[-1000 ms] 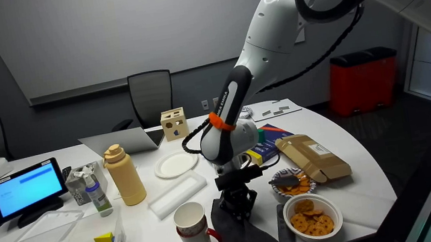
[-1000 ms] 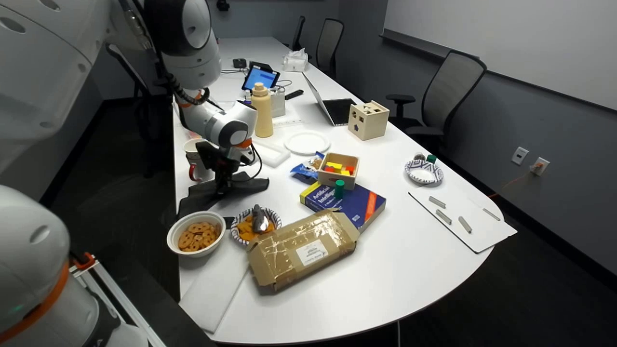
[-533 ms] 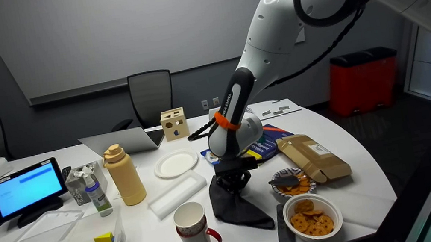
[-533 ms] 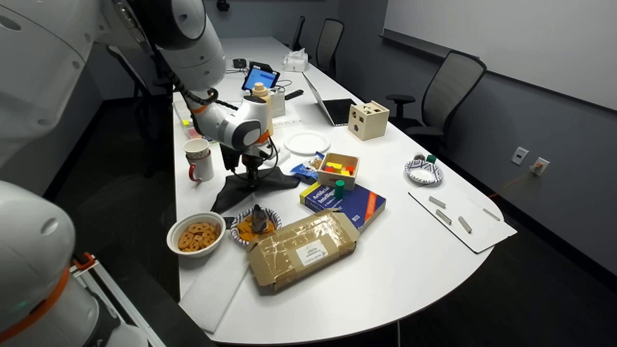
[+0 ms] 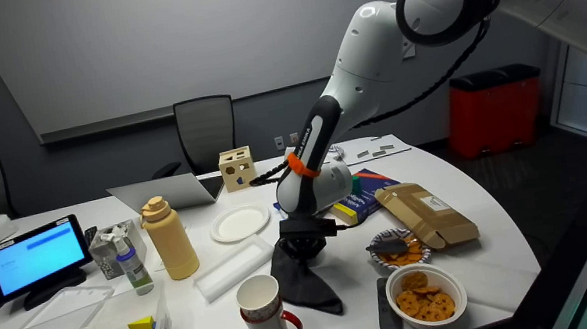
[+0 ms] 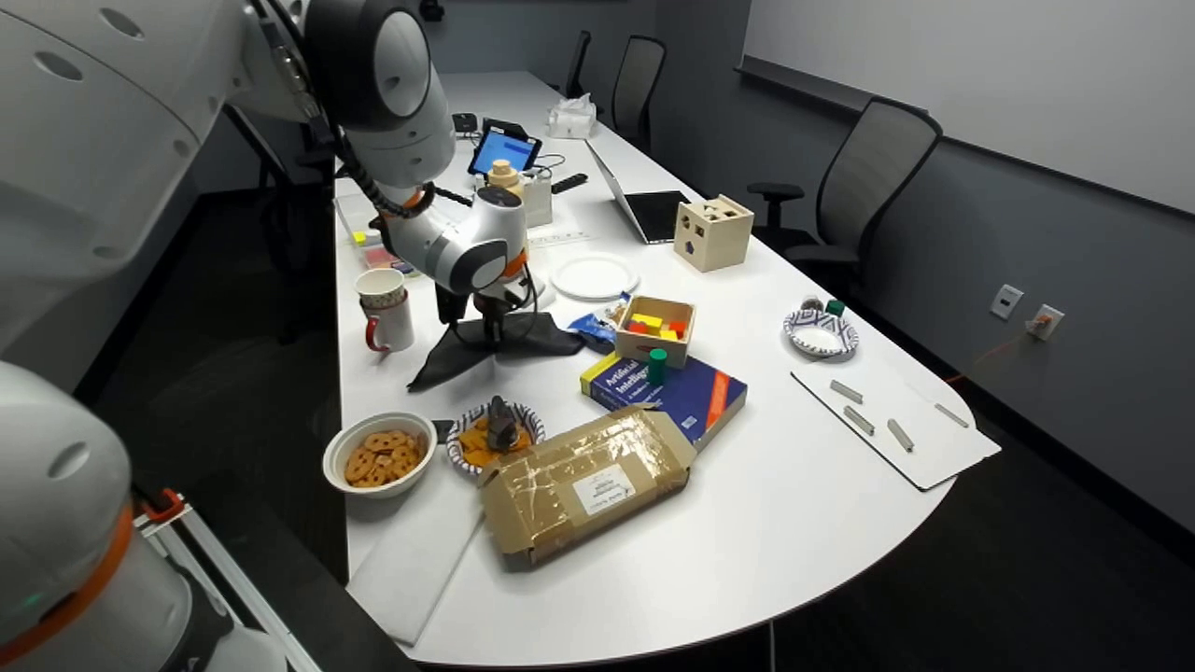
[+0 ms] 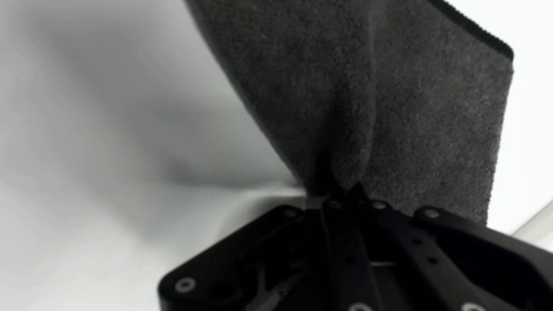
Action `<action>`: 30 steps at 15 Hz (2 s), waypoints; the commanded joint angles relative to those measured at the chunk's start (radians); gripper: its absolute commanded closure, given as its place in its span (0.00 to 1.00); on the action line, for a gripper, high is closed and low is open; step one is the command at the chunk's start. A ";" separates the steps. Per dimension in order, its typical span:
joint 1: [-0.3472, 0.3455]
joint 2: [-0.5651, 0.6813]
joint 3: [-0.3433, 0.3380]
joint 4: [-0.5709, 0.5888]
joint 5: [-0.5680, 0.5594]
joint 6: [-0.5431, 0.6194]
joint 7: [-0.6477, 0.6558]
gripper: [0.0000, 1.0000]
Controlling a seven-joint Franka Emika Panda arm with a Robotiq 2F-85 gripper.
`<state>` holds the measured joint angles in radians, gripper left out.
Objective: Use the black towel to clean the table
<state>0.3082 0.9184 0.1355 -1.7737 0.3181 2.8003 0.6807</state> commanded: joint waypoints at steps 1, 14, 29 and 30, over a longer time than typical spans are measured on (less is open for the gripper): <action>-0.072 0.061 0.123 0.063 0.060 -0.036 -0.095 0.99; 0.296 -0.091 -0.272 -0.110 -0.196 -0.204 0.230 0.99; 0.237 -0.085 -0.177 -0.088 -0.279 -0.283 0.175 0.99; 0.251 -0.078 -0.203 -0.078 -0.304 -0.271 0.206 0.99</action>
<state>0.4998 0.8292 0.0240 -1.8573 0.0984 2.4874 0.7847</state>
